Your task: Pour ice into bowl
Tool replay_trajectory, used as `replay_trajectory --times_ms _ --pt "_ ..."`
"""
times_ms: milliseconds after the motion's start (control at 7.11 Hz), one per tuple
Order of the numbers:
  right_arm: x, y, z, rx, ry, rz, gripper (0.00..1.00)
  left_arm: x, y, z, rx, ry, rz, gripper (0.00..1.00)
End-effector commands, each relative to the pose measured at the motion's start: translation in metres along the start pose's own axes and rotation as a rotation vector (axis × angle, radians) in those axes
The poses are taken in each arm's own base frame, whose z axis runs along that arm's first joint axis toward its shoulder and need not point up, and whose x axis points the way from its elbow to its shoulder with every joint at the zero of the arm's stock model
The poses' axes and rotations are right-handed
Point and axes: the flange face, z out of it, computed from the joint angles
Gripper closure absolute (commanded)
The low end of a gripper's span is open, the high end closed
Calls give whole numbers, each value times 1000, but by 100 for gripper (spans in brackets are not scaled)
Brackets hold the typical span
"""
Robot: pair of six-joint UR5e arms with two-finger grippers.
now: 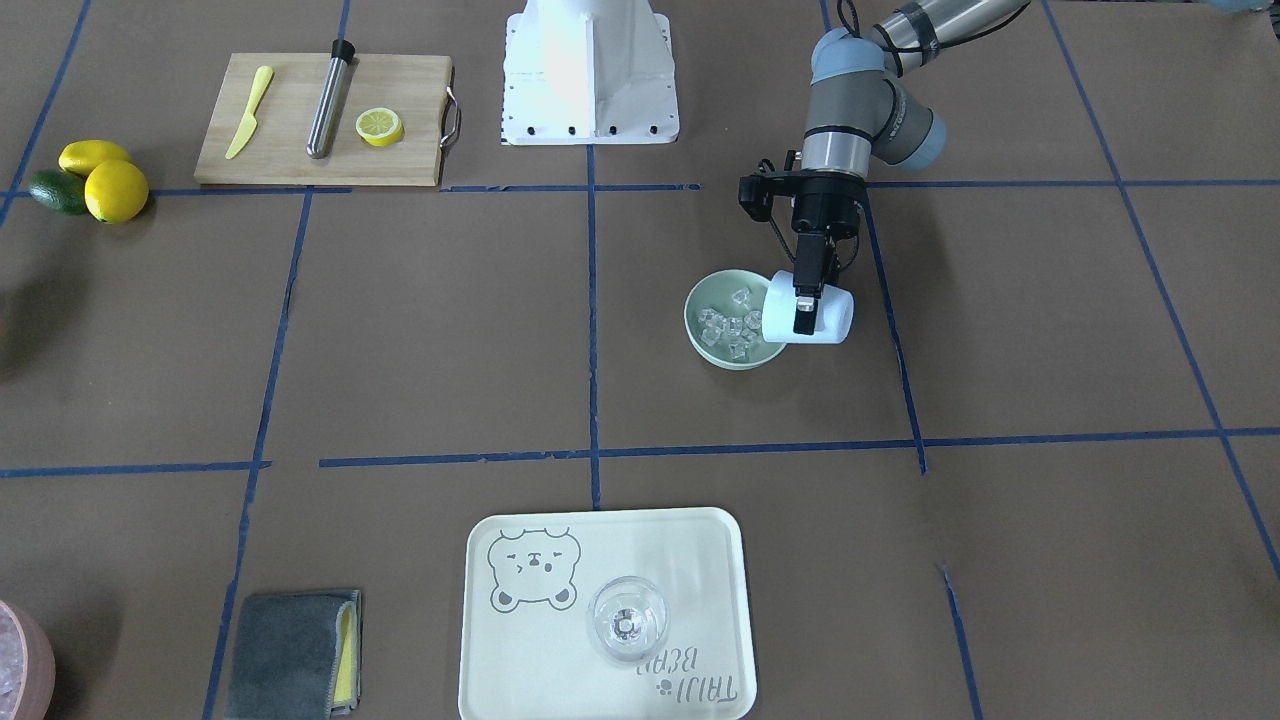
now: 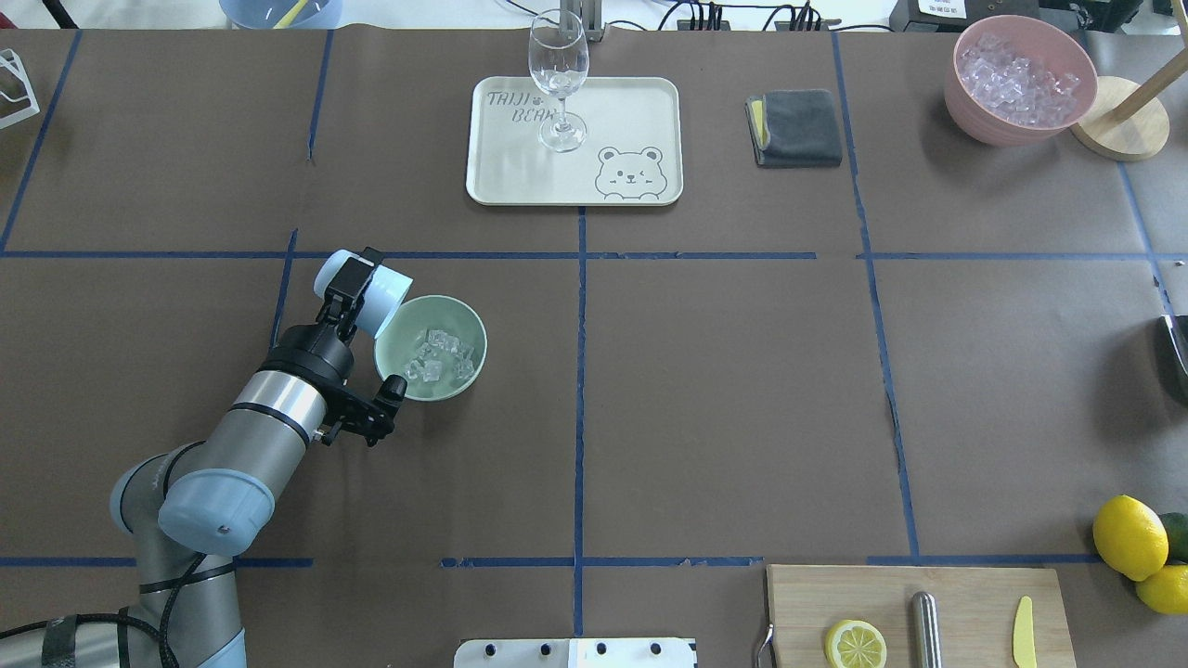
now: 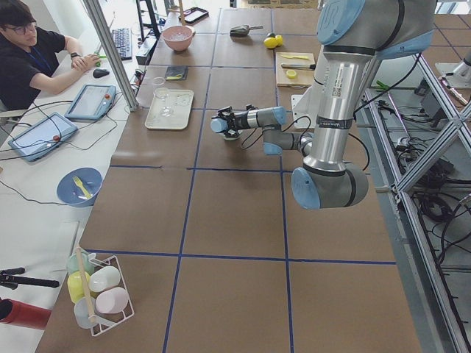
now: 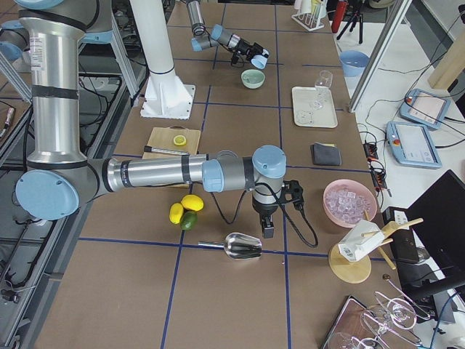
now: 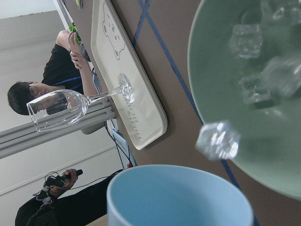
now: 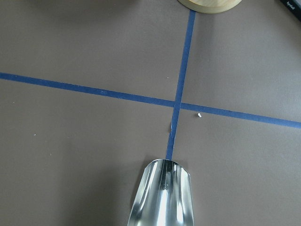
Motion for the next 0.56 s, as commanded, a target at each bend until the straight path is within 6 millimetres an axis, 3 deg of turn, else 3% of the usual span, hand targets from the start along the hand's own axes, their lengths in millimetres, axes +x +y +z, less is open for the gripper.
replay_trajectory --times_ms 0,422 --pt "0 0 1 -1 0 1 0 -1 0 0 0 -1 3 100" --pt "0 -1 0 0 0 0 0 -18 -3 -7 32 -29 -62 100"
